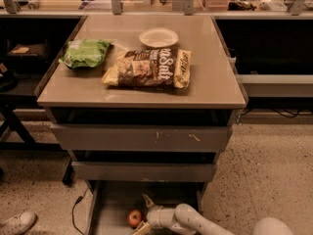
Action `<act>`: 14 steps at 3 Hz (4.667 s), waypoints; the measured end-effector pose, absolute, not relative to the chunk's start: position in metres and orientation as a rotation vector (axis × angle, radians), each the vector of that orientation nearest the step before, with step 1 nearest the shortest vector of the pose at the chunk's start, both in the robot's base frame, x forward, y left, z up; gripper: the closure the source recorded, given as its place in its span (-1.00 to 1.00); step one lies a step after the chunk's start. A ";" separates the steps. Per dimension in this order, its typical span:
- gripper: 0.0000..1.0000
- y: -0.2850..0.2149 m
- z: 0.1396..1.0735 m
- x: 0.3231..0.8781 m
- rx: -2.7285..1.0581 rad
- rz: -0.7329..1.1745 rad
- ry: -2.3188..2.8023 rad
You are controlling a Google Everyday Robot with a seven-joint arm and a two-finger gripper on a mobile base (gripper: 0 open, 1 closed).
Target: Pick apple from bottom drawer and place on counter
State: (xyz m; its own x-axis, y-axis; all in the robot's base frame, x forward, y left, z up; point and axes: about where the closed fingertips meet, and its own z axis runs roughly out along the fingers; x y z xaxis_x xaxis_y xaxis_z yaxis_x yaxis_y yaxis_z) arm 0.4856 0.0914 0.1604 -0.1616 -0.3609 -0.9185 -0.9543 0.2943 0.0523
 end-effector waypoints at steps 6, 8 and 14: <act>0.76 0.107 0.147 0.472 -1.205 0.903 1.671; 1.00 0.072 0.224 0.475 -1.109 0.890 1.723; 1.00 -0.016 0.475 0.457 -1.003 0.674 1.805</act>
Offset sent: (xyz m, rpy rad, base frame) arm -0.0128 0.0185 -0.0281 0.0314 -0.0228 0.0233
